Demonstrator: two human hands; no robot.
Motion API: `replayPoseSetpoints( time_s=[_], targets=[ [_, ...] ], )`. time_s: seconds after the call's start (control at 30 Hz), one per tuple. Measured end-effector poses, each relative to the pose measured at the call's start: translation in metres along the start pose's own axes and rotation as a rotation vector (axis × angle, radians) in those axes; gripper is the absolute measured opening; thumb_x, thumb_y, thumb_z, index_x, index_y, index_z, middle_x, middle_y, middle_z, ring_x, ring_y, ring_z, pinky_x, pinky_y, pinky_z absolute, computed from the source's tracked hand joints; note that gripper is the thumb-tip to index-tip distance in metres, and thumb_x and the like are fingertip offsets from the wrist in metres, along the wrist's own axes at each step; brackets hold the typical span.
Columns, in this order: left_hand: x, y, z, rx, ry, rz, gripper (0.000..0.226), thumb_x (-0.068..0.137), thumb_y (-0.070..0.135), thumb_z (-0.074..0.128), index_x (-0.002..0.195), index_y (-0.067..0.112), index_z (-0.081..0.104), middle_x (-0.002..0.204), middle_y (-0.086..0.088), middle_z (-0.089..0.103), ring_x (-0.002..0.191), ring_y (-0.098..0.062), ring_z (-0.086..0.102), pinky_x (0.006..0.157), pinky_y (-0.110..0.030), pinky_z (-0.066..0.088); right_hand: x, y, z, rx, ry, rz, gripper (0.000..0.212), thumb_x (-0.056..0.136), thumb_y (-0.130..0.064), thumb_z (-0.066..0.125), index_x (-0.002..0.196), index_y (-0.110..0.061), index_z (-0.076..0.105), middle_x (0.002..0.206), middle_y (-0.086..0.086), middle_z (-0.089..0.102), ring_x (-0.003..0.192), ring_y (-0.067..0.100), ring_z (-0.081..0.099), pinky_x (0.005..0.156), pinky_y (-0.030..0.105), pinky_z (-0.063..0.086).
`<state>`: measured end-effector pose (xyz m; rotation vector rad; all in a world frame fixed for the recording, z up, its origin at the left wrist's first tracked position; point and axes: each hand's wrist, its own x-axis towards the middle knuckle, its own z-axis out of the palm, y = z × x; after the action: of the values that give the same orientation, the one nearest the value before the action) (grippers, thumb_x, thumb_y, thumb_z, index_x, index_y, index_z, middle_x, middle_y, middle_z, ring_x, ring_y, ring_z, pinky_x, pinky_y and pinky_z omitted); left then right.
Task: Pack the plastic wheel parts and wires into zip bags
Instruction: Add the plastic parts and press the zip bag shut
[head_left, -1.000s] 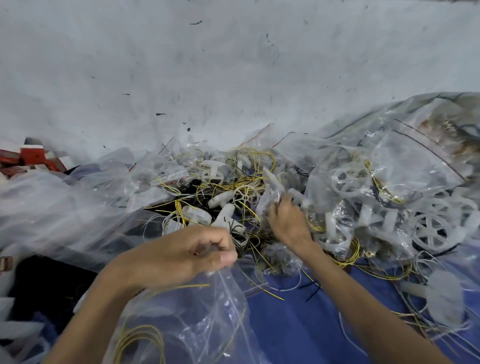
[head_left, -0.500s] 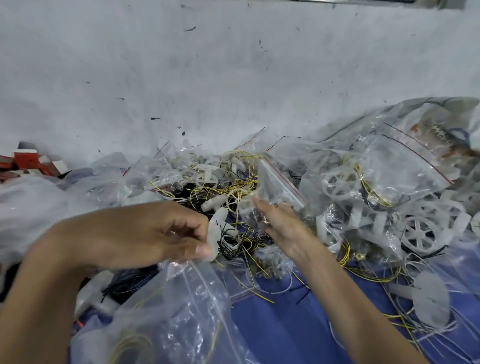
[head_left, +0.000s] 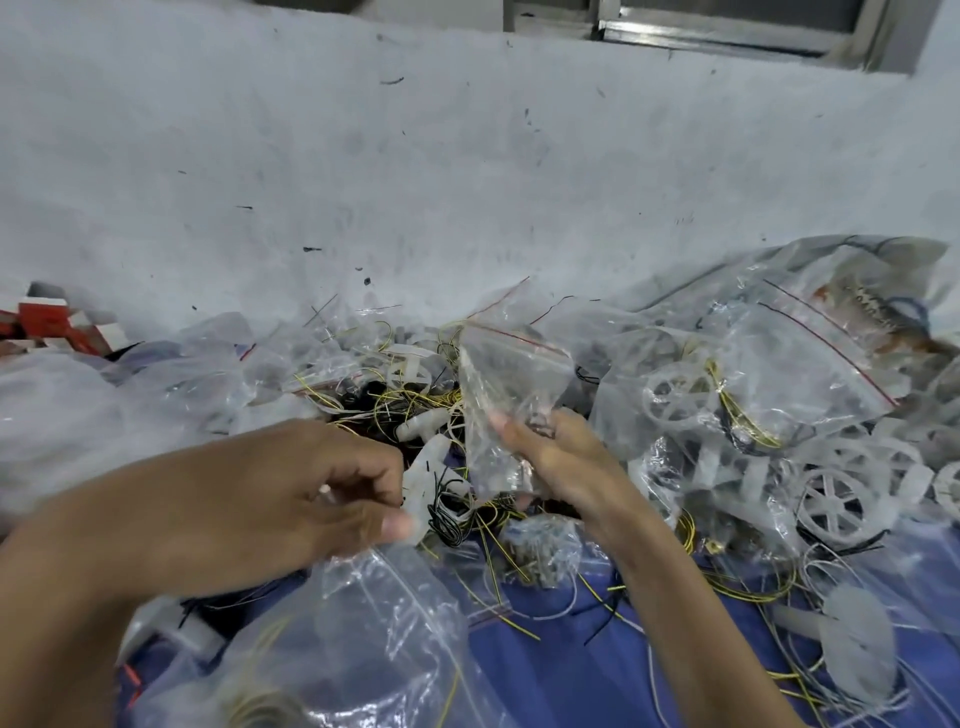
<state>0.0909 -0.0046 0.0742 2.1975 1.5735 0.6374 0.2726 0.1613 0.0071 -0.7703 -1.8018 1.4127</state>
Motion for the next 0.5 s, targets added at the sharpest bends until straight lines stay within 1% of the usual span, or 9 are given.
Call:
replayPoseSetpoints(
  time_s=[0.07,0.1,0.13,0.2,0.23,0.27,0.33,0.4,0.5],
  targets=[
    [0.003,0.004,0.002,0.0,-0.014,-0.011,0.035,0.077,0.069,0.048,0.067,0.036,0.054,0.055,0.017,0.05,0.052,0.002,0.046,0.057,-0.007,0.037,-0.001,-0.005,-0.001,-0.098,0.084,0.02,0.047,0.078,-0.063,0.057,0.066,-0.019,0.05,0.05,-0.007,0.039,0.048,0.013,0.042,0.045,0.021,0.044],
    [0.004,0.005,0.003,0.02,-0.02,-0.021,0.034,0.077,0.068,0.047,0.068,0.036,0.054,0.055,0.016,0.05,0.052,0.001,0.045,0.057,-0.007,0.037,-0.001,-0.007,-0.001,-0.097,0.082,0.029,0.047,0.078,-0.065,0.056,0.07,-0.019,0.049,0.052,-0.006,0.038,0.047,0.012,0.04,0.044,0.019,0.041],
    [0.005,0.007,0.005,0.048,-0.023,-0.032,0.034,0.075,0.067,0.046,0.069,0.035,0.054,0.056,0.015,0.049,0.052,-0.001,0.044,0.057,-0.008,0.036,-0.002,-0.01,-0.002,-0.068,0.051,0.039,0.043,0.08,-0.059,0.058,0.071,-0.018,0.048,0.055,-0.006,0.04,0.047,0.009,0.042,0.046,0.019,0.042],
    [0.008,0.01,0.008,0.103,-0.029,-0.061,0.033,0.074,0.066,0.045,0.074,0.034,0.053,0.056,0.014,0.049,0.052,-0.002,0.042,0.057,-0.01,0.036,-0.004,-0.015,-0.002,0.056,-0.052,0.059,0.018,0.088,-0.029,0.062,0.085,-0.014,0.052,0.066,-0.004,0.052,0.056,0.006,0.051,0.055,0.022,0.047],
    [0.01,0.012,0.009,0.12,-0.035,-0.074,0.031,0.075,0.064,0.046,0.076,0.034,0.053,0.057,0.015,0.049,0.052,-0.002,0.042,0.056,-0.011,0.035,-0.006,-0.017,-0.001,0.091,-0.1,0.057,0.008,0.088,-0.014,0.06,0.092,-0.012,0.053,0.07,-0.001,0.054,0.059,0.007,0.054,0.056,0.023,0.048],
    [0.011,0.013,0.01,0.12,-0.047,-0.084,0.027,0.076,0.062,0.048,0.077,0.035,0.054,0.057,0.015,0.049,0.052,-0.002,0.042,0.055,-0.011,0.035,-0.008,-0.019,0.0,0.098,-0.14,0.029,0.01,0.088,-0.006,0.059,0.095,-0.011,0.054,0.071,0.0,0.056,0.061,0.007,0.055,0.056,0.022,0.047],
    [0.013,0.015,0.009,0.089,-0.079,-0.103,0.024,0.075,0.061,0.051,0.076,0.037,0.055,0.057,0.016,0.05,0.052,-0.001,0.044,0.055,-0.01,0.035,-0.015,-0.023,0.003,0.059,-0.19,-0.067,0.013,0.086,-0.001,0.061,0.088,-0.014,0.057,0.066,-0.004,0.058,0.061,0.007,0.057,0.057,0.021,0.049],
    [0.012,0.016,0.007,0.067,-0.112,-0.138,0.03,0.066,0.068,0.052,0.079,0.041,0.057,0.064,0.021,0.056,0.058,0.004,0.051,0.058,-0.008,0.037,-0.023,-0.029,0.007,0.015,-0.211,-0.146,0.016,0.085,-0.005,0.065,0.076,-0.017,0.058,0.059,-0.008,0.057,0.056,0.005,0.056,0.055,0.019,0.048],
    [0.01,0.01,0.009,0.109,-0.2,-0.199,0.037,0.057,0.077,0.051,0.084,0.052,0.057,0.089,0.036,0.055,0.084,0.016,0.052,0.072,-0.015,0.037,-0.033,-0.041,0.013,-0.083,-0.127,-0.19,0.029,0.088,-0.028,0.064,0.061,-0.016,0.06,0.051,-0.004,0.056,0.047,0.009,0.054,0.049,0.02,0.044]
  ],
)
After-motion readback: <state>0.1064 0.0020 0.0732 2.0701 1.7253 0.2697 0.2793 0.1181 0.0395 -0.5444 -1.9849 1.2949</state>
